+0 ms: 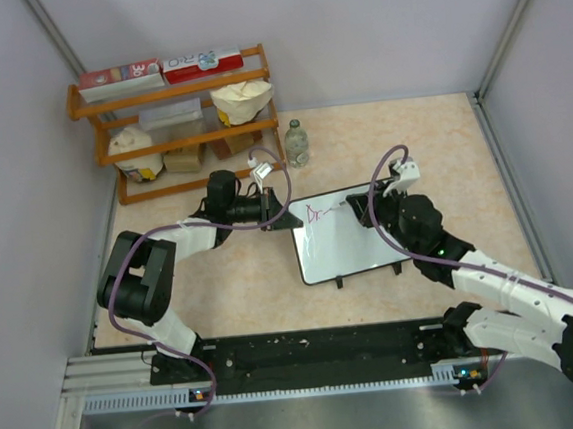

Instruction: Write a sentence on the whiteboard

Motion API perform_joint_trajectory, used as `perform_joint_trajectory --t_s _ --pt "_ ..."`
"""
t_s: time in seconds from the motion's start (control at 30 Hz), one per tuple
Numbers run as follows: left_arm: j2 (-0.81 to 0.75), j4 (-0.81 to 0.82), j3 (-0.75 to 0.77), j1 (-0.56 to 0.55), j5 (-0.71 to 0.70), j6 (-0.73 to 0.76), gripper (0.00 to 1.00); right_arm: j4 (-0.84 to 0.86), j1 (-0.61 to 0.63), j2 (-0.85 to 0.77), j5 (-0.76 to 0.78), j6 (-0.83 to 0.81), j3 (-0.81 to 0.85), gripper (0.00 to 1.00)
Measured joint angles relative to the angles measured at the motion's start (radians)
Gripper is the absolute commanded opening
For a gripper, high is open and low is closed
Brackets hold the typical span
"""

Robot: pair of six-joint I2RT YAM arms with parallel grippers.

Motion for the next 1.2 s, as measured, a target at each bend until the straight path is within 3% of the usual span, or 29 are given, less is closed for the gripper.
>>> perform_joint_trajectory --t_s 1.2 --pt "0.000 -0.003 0.000 -0.001 -0.002 0.002 0.00 -0.001 -0.001 0.032 -0.081 0.017 0.012 0.00"
